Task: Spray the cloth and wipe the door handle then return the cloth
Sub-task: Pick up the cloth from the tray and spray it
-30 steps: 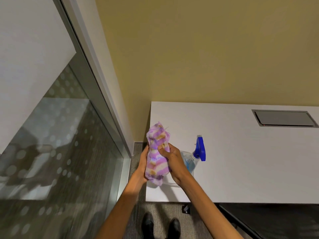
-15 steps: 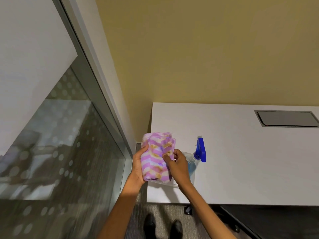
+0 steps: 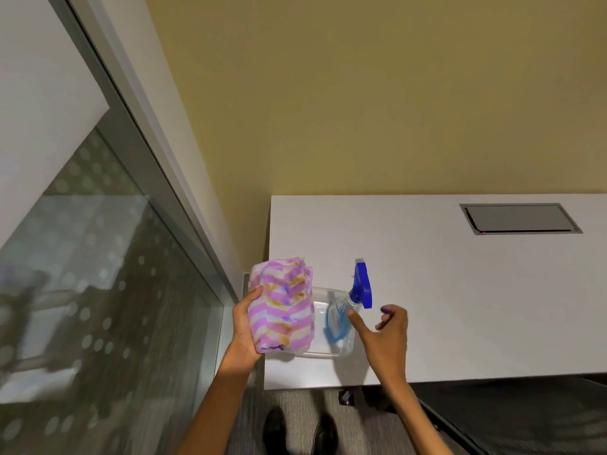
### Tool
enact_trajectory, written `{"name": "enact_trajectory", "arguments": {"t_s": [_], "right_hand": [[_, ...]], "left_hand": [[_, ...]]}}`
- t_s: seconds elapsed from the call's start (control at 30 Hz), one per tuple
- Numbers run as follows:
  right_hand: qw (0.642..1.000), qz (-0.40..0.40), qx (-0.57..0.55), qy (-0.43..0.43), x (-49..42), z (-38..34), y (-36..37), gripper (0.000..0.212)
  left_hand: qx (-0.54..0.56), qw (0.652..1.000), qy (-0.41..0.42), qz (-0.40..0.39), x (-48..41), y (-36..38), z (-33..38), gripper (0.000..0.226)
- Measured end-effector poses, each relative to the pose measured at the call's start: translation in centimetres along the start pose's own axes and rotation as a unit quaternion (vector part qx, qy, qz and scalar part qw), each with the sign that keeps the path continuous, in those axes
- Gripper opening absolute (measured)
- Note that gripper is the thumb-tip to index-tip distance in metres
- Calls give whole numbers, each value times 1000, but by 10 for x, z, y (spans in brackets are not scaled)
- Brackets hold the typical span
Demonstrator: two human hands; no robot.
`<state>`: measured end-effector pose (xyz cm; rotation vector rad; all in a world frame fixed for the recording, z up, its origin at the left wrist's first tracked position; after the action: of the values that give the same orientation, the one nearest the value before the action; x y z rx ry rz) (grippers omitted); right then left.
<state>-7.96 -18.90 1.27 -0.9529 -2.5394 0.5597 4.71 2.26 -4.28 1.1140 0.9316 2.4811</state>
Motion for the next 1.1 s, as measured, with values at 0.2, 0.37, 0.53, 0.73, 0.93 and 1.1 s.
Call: {"name": "enact_trajectory", "arguments": {"t_s": [0.2, 0.37, 0.53, 0.73, 0.93, 1.1], "right_hand": [[981, -149, -70, -106, -38, -13, 5, 84], [967, -193, -29, -166, -53, -29, 13, 37], [955, -192, -53, -219, -37, -62, -3, 19], [934, -226, -111, -251, 8, -99, -29, 37], [943, -248, -82, -205, 34, -98, -7, 48], [962, -201, -40, -179, 34, -94, 4, 70]], "left_hand": [[-39, 999, 8, 18, -4, 11, 4, 52], [-39, 999, -10, 30, -3, 12, 6, 60], [-26, 999, -6, 25, 8, 22, 16, 72], [-1, 1000, 3, 16, 14, 38, 27, 72], [-15, 999, -9, -32, 13, 51, 31, 122], [-13, 999, -3, -50, 18, 58, 31, 110]]}}
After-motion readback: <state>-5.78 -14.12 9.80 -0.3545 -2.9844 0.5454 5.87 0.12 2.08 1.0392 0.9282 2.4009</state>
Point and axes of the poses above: each hand's wrist, its own x-axis away from the middle knuckle, its own y-axis out of the palm, z = x × y, the point moved 1 cm from there along -x, towards the middle knuckle, and after that the axes turned 5 degrees about -z, right-handed, at the moved point
